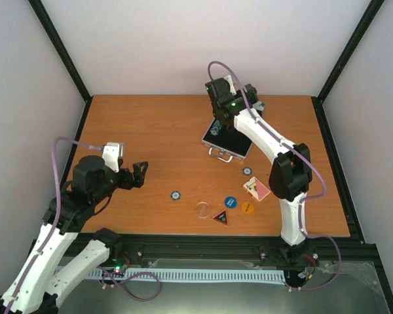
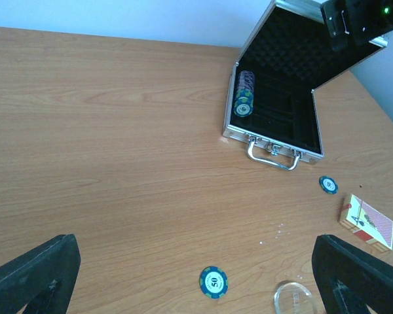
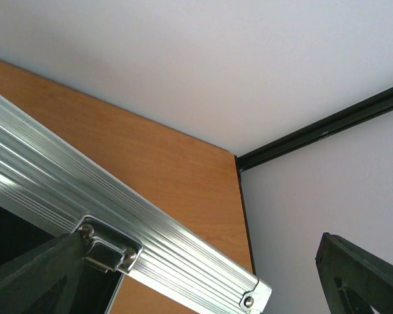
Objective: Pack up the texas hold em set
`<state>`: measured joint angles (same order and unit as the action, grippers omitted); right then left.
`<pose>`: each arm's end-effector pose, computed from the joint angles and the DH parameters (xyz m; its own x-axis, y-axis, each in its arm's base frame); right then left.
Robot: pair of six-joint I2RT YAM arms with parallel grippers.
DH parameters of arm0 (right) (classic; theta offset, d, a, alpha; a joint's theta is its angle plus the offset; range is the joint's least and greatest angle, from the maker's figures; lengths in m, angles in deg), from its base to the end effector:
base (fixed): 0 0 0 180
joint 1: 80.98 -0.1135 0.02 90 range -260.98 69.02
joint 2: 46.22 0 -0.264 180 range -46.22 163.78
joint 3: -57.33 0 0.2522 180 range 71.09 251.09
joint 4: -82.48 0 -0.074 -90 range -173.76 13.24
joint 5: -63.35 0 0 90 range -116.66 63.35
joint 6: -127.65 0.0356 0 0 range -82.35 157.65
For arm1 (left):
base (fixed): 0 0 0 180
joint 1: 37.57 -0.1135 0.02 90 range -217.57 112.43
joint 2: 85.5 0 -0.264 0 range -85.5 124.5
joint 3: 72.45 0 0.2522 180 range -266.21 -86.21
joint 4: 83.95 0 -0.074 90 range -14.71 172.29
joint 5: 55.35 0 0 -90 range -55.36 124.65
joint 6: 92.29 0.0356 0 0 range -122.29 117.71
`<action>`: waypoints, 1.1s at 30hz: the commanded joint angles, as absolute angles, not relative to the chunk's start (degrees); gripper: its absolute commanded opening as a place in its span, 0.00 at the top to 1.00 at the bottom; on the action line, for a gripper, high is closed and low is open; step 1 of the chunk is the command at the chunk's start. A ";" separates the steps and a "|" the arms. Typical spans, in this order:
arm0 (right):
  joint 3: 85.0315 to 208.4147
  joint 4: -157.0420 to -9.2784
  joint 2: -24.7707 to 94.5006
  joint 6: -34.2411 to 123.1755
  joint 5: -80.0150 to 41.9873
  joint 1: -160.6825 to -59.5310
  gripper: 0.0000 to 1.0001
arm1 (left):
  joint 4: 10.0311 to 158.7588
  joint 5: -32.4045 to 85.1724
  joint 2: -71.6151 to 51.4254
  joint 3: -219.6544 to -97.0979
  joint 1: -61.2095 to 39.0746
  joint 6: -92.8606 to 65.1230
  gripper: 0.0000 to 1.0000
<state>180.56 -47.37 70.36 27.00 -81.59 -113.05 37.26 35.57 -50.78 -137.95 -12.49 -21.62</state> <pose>0.4029 0.2180 0.3138 -0.6099 -0.5074 -0.6087 0.0869 0.7207 -0.6878 0.1057 -0.0488 0.3415 -0.5374 -0.1139 -0.8356 0.2470 0.9261 -0.2851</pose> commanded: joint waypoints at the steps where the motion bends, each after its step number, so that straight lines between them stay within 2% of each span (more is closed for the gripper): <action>1: 185.10 -48.22 73.64 24.65 -81.49 -111.14 0.01 | 36.12 36.22 -50.61 -139.90 -12.74 -22.08 0.00; 19: 200.66 -50.16 82.45 20.69 -77.02 -105.43 0.01 | 35.86 36.83 -50.75 -138.62 -12.69 -21.93 0.00; 30: 199.06 -51.22 77.67 22.67 -66.98 -104.28 0.00 | 36.39 36.23 -50.30 -137.98 -12.69 -22.15 0.00; 33: 201.40 -50.59 78.70 22.22 -67.37 -103.28 0.00 | 36.31 36.27 -50.47 -137.97 -12.69 -22.19 0.00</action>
